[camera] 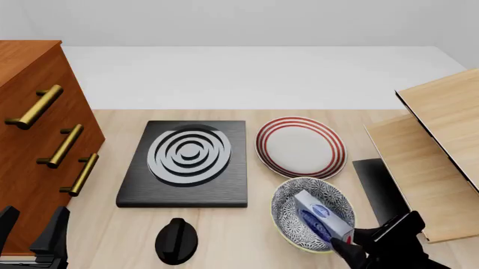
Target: Pick up the cream cheese and put it in the bowl.
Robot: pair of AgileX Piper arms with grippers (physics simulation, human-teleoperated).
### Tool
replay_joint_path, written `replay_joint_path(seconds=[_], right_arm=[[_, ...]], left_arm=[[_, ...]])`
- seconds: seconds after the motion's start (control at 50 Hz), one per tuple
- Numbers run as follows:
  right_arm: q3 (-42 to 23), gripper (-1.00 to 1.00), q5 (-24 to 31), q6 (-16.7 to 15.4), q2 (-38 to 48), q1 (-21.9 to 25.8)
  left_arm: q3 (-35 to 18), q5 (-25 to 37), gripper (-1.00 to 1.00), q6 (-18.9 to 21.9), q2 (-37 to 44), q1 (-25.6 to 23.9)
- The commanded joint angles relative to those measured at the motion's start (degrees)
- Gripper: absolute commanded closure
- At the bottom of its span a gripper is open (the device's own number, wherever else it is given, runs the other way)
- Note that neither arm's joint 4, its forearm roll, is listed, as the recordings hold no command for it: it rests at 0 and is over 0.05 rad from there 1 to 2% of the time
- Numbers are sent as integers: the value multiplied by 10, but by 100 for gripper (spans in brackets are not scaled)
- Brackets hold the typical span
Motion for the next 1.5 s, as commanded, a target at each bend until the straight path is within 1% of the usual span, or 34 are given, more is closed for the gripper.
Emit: replay_joint_path(seconds=[0.02,0.46,0.5,0.54,0.56,0.58,0.68,0.74,0.98,1.0,1.04,1.1,1.14,1.18,1.22,1.26,1.32,1.36,1.4,1.5], right_arm=[[-2,-100,11,11,0,3],[-19,-100,42,10,-18,11],[-26,-100,53,9,-26,10],[-40,-100,74,8,-42,9],[-55,-100,95,5,-56,8],[-55,-100,96,5,-56,8],[-90,-100,140,1,-86,8],[-102,-100,157,-2,-98,9],[-122,-100,193,0,-138,31],[-124,-100,198,-2,-147,31],[-127,-100,208,3,-166,38],[-128,-100,228,0,-202,39],[-130,-100,234,17,-220,51],[-133,-100,247,17,-242,57],[-136,-100,256,24,-259,64],[-140,-100,265,20,-271,65],[-145,-100,271,26,-281,72],[-151,-100,283,22,-293,72],[-162,-100,295,27,-310,78],[-175,-100,317,25,-340,83]], left_arm=[[0,0,-100,0,0,0],[0,0,-100,0,0,0],[0,0,-100,0,0,0],[0,0,-100,0,0,0],[0,0,-100,0,0,0],[0,0,-100,0,0,0],[0,0,-100,0,0,0],[0,0,-100,0,0,0],[0,0,-100,0,0,0],[0,0,-100,0,0,0],[0,0,-100,0,0,0],[0,0,-100,0,0,0],[0,0,-100,0,0,0],[0,0,-100,0,0,0],[0,0,-100,0,0,0],[0,0,-100,0,0,0],[0,0,-100,0,0,0],[0,0,-100,0,0,0],[0,0,-100,0,0,0],[0,0,-100,0,0,0]])
